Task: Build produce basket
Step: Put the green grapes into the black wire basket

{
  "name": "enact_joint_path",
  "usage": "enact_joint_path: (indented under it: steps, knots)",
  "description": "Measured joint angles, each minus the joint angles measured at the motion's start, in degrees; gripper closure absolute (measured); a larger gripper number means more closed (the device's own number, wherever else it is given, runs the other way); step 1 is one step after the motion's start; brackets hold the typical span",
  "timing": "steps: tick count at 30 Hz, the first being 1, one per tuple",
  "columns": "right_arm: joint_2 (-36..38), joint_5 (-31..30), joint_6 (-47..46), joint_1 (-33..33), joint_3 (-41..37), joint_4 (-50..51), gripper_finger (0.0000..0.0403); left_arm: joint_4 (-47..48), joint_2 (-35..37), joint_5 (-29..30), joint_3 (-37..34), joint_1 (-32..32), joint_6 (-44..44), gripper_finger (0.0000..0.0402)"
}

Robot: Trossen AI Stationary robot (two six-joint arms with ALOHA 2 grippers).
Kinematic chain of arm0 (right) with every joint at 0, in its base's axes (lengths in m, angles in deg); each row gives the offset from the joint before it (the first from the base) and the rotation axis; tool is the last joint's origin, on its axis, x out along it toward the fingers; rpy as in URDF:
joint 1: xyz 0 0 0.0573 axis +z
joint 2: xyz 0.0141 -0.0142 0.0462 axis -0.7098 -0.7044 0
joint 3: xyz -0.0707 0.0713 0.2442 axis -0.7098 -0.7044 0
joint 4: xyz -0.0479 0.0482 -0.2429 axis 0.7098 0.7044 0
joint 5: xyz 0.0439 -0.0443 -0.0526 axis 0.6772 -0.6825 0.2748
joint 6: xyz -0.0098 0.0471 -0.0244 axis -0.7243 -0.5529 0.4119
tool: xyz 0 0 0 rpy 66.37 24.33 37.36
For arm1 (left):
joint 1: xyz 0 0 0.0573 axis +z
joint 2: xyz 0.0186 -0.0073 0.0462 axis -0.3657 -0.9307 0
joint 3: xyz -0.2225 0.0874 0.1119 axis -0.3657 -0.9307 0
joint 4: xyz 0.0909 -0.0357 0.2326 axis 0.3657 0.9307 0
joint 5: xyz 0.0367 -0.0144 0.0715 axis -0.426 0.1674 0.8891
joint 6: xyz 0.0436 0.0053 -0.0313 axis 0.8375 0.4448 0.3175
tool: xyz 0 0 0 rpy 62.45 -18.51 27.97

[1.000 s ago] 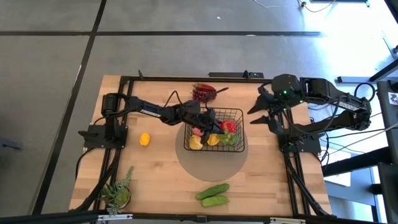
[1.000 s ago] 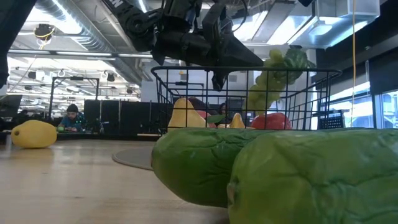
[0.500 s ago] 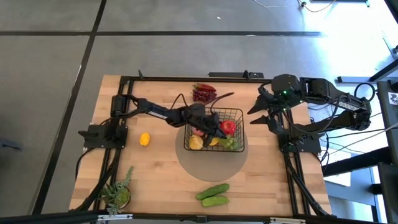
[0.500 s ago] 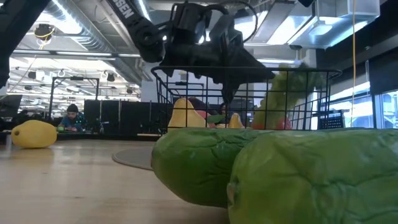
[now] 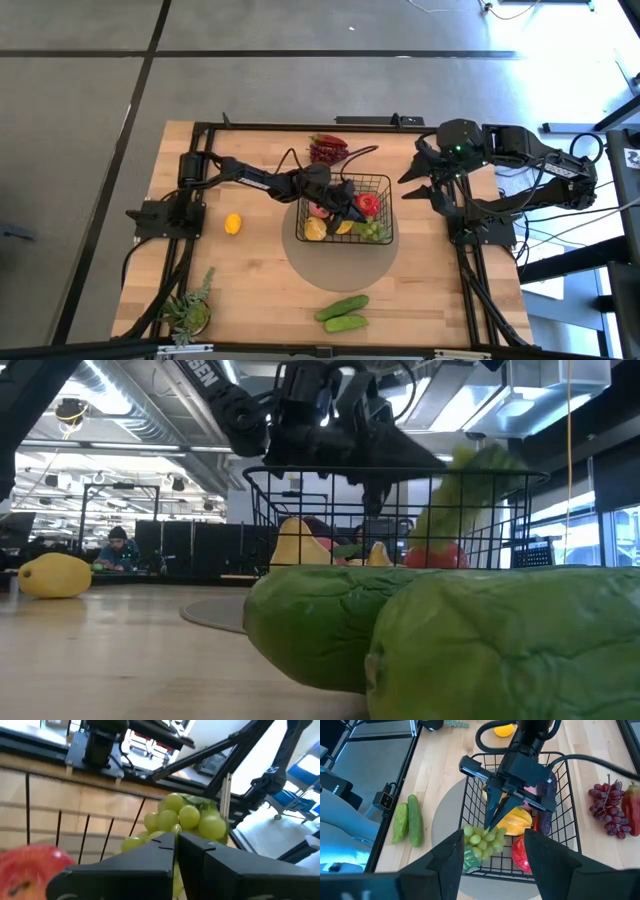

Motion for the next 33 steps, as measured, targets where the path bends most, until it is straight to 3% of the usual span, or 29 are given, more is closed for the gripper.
enact_joint_path:
  steps: [14, 33]
  knots:
    - [0.0, -0.1, 0.0, 0.0, 0.0, -0.2, 0.0204, 0.9, -1.6, -0.8, 0.5, 0.1, -0.4, 0.0401]
    - [0.0, -0.1, 0.0, 0.0, 0.0, -0.2, 0.0204, 3.2, -1.7, 2.5, 0.5, 0.1, -0.5, 0.0397]
